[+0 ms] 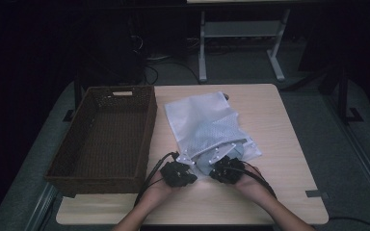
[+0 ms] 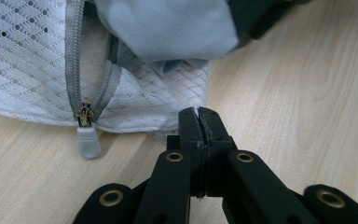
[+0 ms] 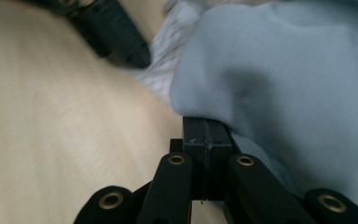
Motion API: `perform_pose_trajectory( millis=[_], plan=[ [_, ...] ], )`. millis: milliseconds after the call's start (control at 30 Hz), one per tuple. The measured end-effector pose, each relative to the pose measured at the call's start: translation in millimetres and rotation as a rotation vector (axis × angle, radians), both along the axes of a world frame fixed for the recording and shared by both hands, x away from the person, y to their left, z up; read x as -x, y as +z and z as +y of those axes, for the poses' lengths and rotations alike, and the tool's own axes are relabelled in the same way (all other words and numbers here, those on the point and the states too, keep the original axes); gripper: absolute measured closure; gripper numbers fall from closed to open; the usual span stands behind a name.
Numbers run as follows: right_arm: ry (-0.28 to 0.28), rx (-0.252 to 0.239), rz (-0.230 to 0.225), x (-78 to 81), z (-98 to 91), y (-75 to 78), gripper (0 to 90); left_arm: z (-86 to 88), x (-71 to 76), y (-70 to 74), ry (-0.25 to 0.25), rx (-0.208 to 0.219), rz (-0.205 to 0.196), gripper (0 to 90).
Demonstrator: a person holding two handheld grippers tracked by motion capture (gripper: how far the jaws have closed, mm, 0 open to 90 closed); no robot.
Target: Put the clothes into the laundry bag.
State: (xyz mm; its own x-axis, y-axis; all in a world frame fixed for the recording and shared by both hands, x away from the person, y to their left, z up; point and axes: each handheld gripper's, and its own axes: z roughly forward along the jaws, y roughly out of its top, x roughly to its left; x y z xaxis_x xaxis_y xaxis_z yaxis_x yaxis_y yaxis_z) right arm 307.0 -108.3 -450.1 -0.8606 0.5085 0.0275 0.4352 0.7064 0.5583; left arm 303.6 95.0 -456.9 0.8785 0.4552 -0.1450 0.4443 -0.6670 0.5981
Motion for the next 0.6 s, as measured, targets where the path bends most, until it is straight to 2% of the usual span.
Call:
perform_pose_trajectory(
  millis=[133,267,600],
  plan=[
    [-0.012,0.009,-0.023,-9.1,6.0,1.9,89.6,-0.1,-0.1,0.1,-0.002,-0.002,0.001,89.0],
    [-0.039,-0.008,-0.026,-17.1,8.3,3.4,89.6,-0.2,0.2,0.1,-0.002,-0.003,-0.004,89.0],
    [-0.074,-0.013,-0.049,-30.8,9.3,4.9,89.6,-0.2,0.2,0.1,-0.005,-0.003,-0.007,89.0]
  ],
)
